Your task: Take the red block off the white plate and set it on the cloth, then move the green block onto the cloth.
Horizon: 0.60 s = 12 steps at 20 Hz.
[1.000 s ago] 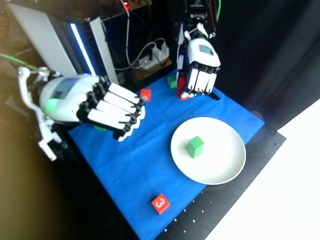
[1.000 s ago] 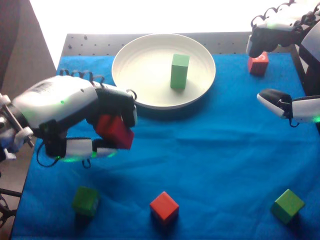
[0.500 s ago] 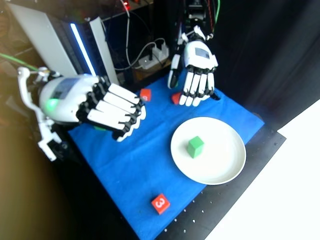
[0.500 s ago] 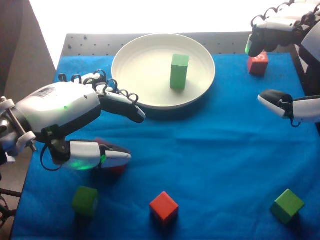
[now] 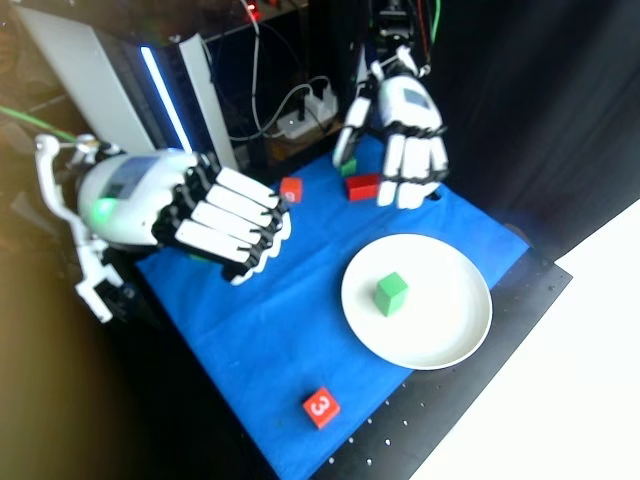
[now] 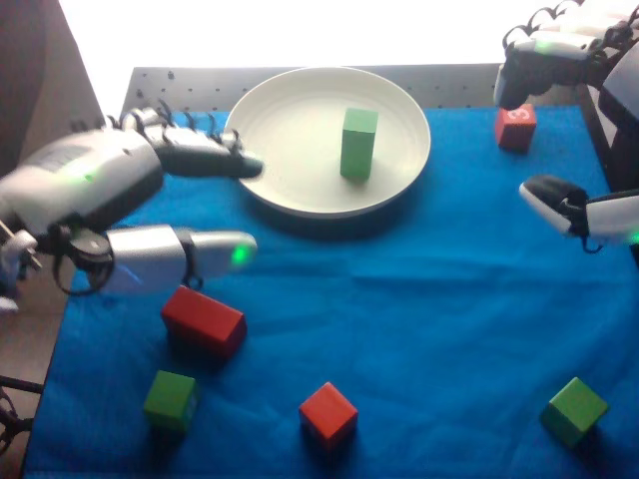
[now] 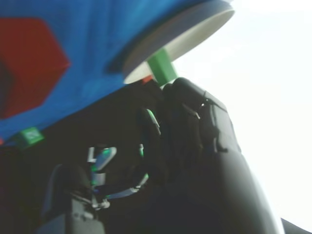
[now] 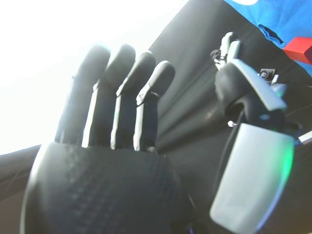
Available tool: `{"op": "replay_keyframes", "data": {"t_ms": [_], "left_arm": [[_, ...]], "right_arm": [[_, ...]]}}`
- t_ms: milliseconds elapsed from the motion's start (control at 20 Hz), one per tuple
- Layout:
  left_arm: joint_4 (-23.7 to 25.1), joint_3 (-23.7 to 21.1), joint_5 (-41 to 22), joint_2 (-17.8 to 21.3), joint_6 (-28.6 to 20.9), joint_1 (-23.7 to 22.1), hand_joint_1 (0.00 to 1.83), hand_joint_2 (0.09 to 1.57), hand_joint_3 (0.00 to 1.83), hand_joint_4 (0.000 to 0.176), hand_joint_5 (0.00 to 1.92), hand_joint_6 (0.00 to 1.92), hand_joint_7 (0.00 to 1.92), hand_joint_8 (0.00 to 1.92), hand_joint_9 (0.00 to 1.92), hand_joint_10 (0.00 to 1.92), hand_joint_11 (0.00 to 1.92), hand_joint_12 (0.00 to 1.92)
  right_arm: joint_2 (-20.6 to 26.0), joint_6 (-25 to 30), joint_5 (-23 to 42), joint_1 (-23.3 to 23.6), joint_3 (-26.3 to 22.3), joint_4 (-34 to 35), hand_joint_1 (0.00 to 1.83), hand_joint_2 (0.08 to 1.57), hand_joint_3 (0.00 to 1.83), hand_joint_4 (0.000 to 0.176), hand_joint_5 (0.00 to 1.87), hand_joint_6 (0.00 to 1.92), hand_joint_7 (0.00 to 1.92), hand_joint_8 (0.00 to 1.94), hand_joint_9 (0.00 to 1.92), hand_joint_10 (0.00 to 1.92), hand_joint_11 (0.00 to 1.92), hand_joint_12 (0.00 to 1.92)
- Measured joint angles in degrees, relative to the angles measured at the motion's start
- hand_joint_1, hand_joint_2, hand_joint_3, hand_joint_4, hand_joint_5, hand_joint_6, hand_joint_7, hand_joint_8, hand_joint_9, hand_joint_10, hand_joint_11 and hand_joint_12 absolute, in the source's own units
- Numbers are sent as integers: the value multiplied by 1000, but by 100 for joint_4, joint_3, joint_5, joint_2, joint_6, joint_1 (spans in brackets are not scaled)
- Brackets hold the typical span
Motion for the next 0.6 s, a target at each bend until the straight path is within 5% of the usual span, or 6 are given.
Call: {"op": "replay_keyframes", "data": {"t_ms": [100, 200, 250, 350, 500, 600], "left_arm": [[-251, -92, -236, 101, 455, -2, 302, 1223, 6, 31, 570, 23, 475, 13, 414, 150, 0, 1295], [-398, -179, -378, 149, 861, -2, 268, 1239, 3, 8, 581, 24, 532, 28, 481, 157, 27, 1364], [-426, -243, -411, 175, 1027, -2, 289, 1227, 0, 37, 567, 17, 519, 20, 461, 147, 5, 1360], [-505, -286, -496, 203, 1237, -2, 496, 1181, 0, 26, 559, 11, 509, 10, 447, 121, 10, 1294], [-868, -439, -629, 291, 1768, -4, 590, 1116, 0, 88, 552, 5, 508, 4, 442, 86, 5, 1211], [-979, -634, -802, 398, 2273, -9, 626, 1097, 0, 67, 589, 16, 547, 16, 480, 103, 0, 1295]], "right_arm": [[-164, -2, 90, 63, 238, 138, 1130, 708, 498, 0, 382, 865, 391, 770, 296, 1154, 264, 1732], [-422, -17, 398, 278, 466, 221, 1024, 758, 425, 0, 285, 859, 315, 742, 194, 1180, 147, 1795], [-555, -15, 557, 422, 566, 195, 965, 759, 384, 0, 275, 790, 298, 730, 192, 1155, 153, 1772], [-872, -11, 861, 699, 811, 122, 971, 806, 227, 0, 332, 546, 295, 598, 183, 1076, 127, 1693], [-1187, -2, 1305, 966, 1132, 111, 1017, 887, 35, 0, 492, 263, 411, 337, 226, 958, 122, 1672], [-1394, -4, 1604, 1134, 1386, 129, 1054, 895, 6, 0, 567, 110, 455, 246, 234, 959, 122, 1687]]}}
